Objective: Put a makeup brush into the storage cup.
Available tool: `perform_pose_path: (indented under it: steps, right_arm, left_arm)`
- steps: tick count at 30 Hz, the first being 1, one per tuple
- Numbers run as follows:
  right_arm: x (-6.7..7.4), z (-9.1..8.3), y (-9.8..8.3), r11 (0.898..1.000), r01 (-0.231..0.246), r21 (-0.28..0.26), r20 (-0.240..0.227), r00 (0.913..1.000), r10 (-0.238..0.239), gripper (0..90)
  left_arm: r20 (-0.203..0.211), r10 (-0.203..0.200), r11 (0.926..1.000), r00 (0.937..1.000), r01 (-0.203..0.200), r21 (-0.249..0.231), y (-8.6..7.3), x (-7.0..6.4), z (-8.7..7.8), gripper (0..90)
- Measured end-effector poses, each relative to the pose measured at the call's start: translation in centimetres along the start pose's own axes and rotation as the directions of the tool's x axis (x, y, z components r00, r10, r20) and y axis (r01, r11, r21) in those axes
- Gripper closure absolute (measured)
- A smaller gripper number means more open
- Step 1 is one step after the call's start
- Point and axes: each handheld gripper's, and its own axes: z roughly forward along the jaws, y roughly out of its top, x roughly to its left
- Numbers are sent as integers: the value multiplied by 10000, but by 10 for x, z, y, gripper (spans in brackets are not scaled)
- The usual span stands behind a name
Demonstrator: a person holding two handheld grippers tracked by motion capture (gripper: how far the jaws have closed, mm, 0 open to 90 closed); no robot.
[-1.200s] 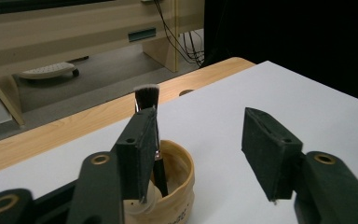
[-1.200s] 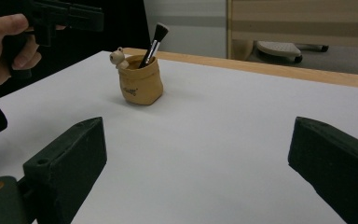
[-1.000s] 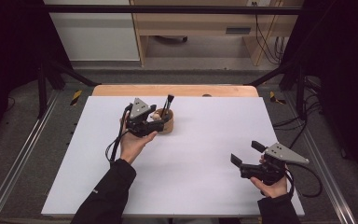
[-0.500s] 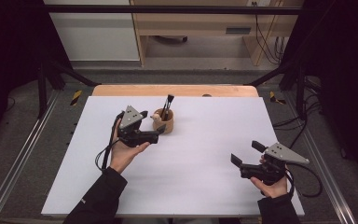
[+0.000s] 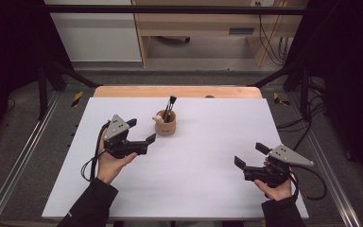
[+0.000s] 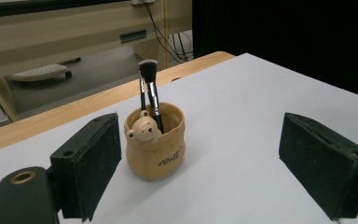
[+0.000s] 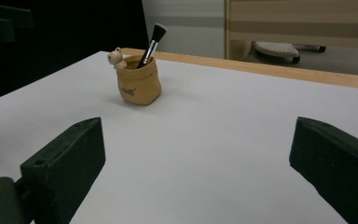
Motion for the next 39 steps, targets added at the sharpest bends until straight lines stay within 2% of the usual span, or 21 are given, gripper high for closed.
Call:
perform_pose_path:
  steps: [16,22,30,39]
  right_arm:
    - [-1,-1,0,9999,93,46,37,10000,-93,40]
    - [0,0,-1,10000,75,53,55,10000,-75,40]
    - [-1,0,-1,9999,78,87,81,9999,-78,40]
    - [-1,0,-1,9999,78,91,91,9999,-79,40]
  left_arm:
    - [-227,-127,9998,9997,123,-161,-21,8,-41,113]
    - [-451,-253,9995,9987,244,-201,-29,12,-56,107]
    - [-704,-395,9991,9967,386,-147,-41,17,-70,101]
    - [-1069,-539,9985,9928,547,49,-61,25,-81,99]
